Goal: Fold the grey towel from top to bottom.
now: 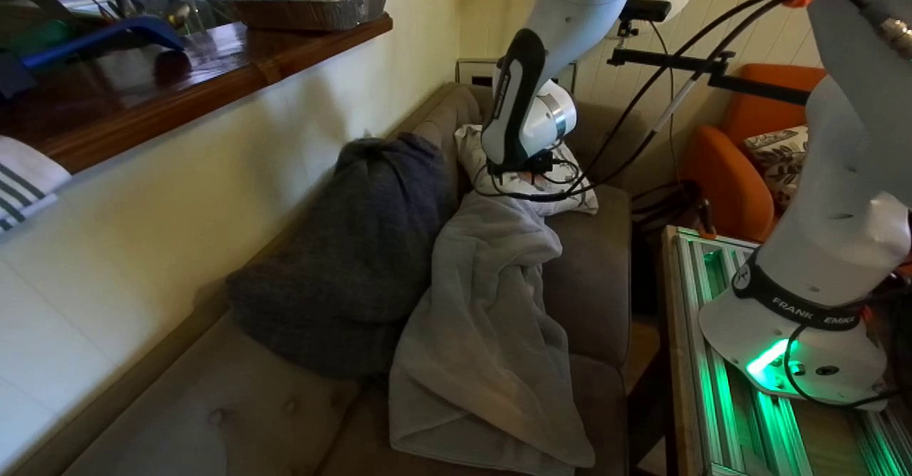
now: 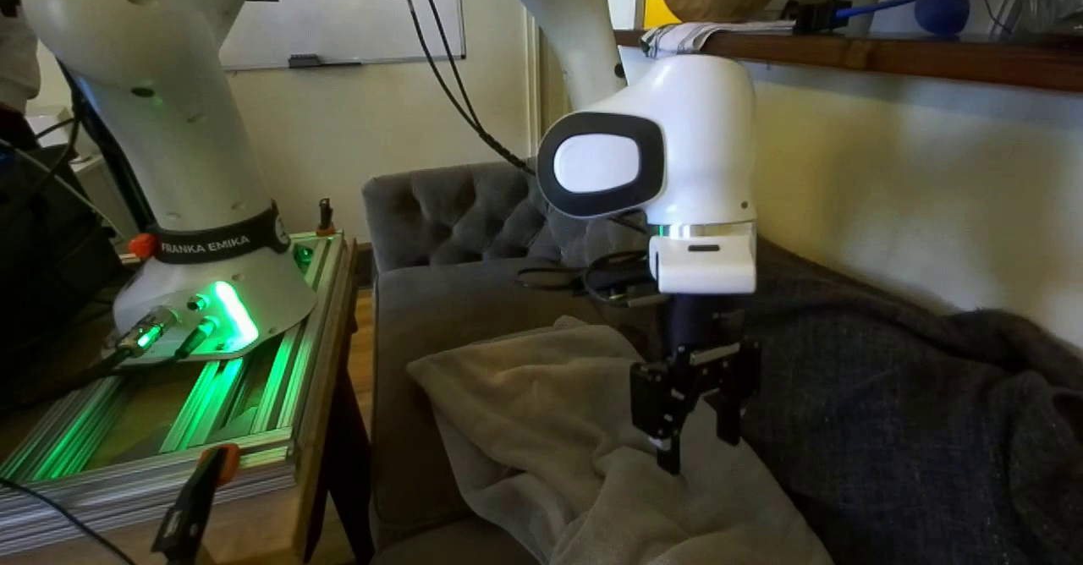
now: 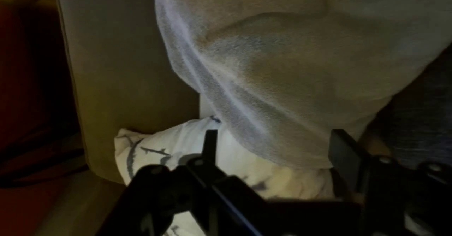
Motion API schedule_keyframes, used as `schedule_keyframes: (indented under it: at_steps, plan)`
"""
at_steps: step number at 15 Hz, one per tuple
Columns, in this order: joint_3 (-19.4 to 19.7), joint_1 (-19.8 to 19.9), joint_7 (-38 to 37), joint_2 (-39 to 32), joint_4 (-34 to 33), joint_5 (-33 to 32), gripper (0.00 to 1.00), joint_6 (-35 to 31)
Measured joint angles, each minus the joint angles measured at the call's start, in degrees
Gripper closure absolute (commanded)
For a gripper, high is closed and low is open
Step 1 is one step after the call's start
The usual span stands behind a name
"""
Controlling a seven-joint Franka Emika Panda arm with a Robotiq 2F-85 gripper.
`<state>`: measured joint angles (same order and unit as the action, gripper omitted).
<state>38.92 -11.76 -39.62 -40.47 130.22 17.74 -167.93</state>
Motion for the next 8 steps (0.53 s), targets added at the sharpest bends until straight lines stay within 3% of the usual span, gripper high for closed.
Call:
schedule_keyframes:
  at_steps: [5, 8]
  plan:
    - [-10.21, 3.98, 6.39, 9.87, 4.19, 0.00, 0.00, -5.99]
    - [-19.20, 11.40, 14.83, 15.77, 9.51, 0.01, 0.00, -11.42]
